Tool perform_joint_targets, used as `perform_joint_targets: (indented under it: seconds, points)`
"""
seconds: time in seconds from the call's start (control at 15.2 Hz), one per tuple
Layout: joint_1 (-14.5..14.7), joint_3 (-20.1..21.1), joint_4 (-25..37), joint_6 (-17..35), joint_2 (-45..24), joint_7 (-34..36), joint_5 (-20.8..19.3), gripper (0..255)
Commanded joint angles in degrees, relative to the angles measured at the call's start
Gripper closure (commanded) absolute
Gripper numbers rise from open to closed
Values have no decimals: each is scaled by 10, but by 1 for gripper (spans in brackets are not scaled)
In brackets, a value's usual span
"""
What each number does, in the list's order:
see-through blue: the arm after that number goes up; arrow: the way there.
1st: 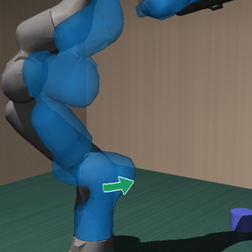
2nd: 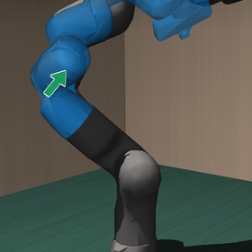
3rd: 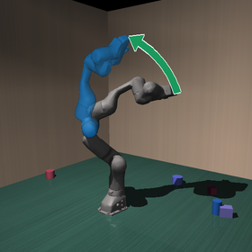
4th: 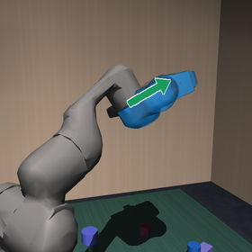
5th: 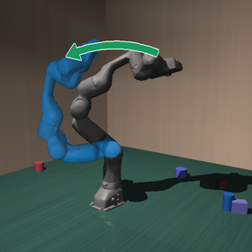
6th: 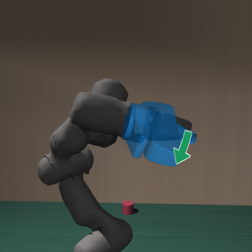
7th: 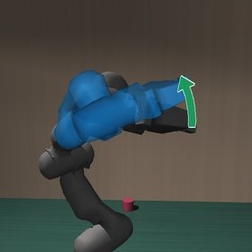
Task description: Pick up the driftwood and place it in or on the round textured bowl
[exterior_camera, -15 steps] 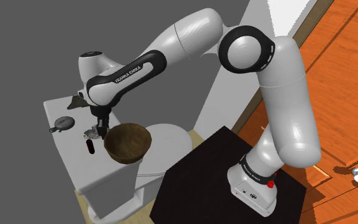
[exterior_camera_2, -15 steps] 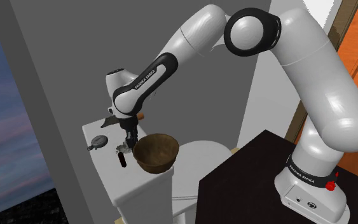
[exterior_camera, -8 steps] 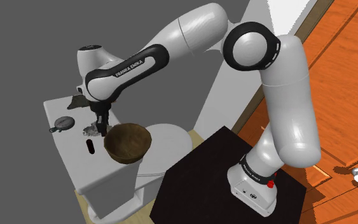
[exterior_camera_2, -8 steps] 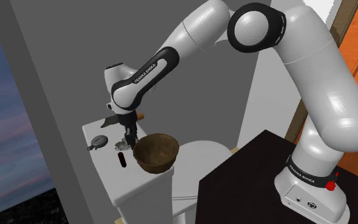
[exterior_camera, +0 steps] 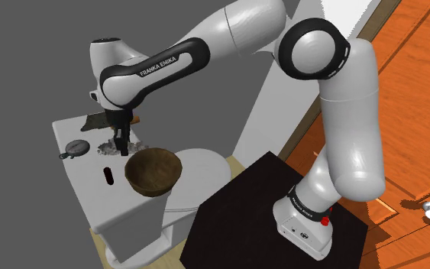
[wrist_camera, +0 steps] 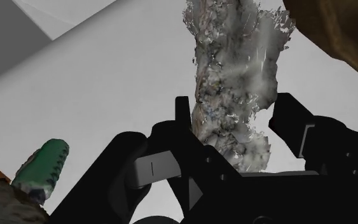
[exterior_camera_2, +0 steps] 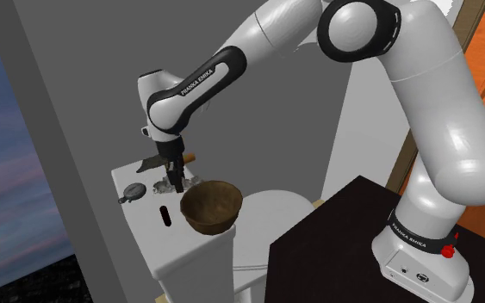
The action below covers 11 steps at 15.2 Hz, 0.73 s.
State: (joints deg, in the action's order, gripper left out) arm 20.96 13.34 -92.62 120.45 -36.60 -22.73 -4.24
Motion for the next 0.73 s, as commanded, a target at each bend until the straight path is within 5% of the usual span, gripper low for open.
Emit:
perform_joint_targets:
  seconds: [0.0,0.66]
  points:
    - [-1,1,1,-11,10,-1,2,255]
    - [-5,7,20,-68,49,-2,10,255]
